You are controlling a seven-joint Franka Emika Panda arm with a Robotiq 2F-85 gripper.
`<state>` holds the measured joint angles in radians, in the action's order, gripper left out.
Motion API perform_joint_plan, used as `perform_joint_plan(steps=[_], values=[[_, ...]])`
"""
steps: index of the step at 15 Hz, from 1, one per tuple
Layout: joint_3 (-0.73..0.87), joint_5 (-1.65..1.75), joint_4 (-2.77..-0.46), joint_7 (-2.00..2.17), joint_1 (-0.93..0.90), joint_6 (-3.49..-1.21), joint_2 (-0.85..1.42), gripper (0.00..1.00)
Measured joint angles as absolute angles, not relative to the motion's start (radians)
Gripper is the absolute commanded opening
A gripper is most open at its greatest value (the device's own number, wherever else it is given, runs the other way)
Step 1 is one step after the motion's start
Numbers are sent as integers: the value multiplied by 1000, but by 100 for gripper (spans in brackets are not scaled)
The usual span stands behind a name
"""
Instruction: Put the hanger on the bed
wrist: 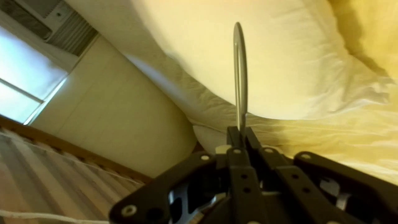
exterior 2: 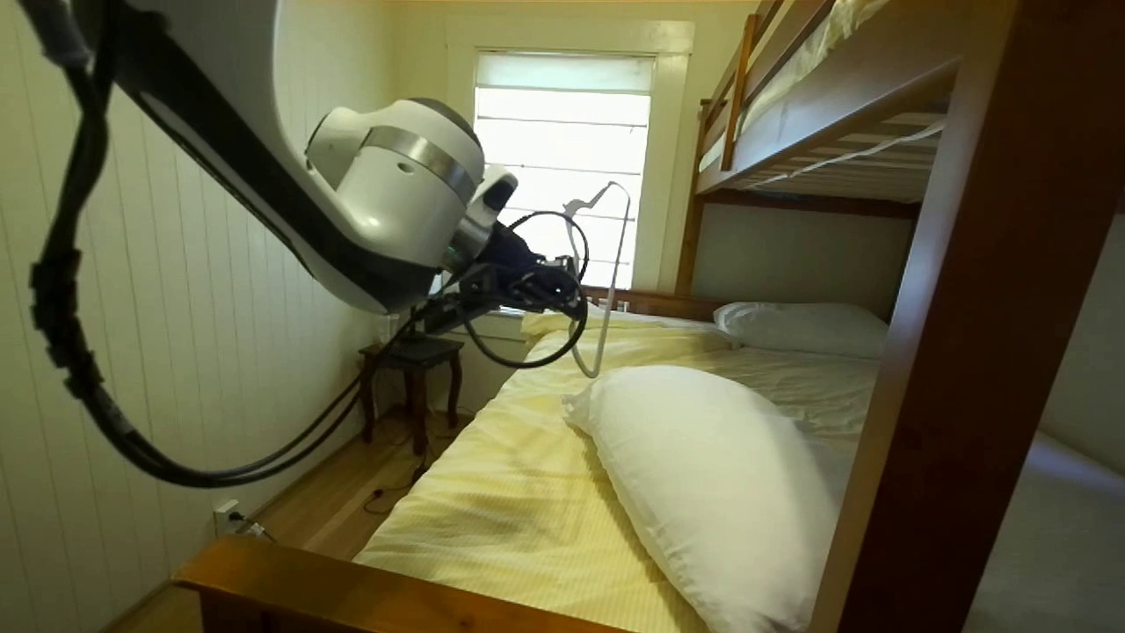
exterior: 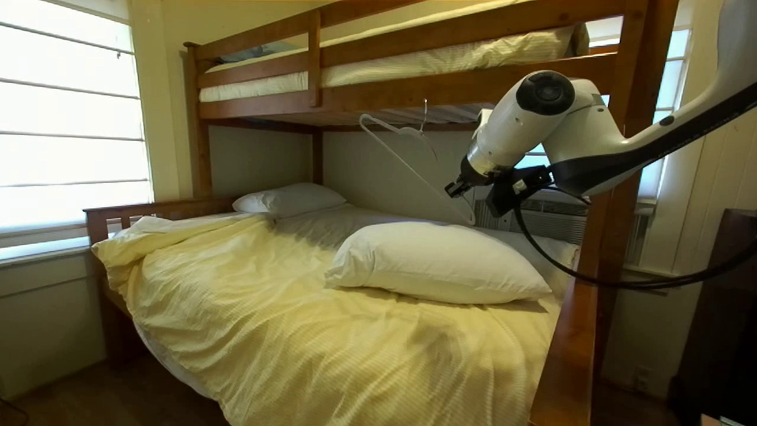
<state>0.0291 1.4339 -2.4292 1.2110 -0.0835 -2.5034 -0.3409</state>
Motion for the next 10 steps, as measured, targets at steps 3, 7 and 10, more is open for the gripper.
perform_joint_plan(steps=[3,7,10], values=[[36,1386,-2473,1217,-85,-2670,-328,1],[132,1341,-2524,1195,-83,-2929,-307,1],[232,1288,-2577,1118,-85,-3121,-263,5]])
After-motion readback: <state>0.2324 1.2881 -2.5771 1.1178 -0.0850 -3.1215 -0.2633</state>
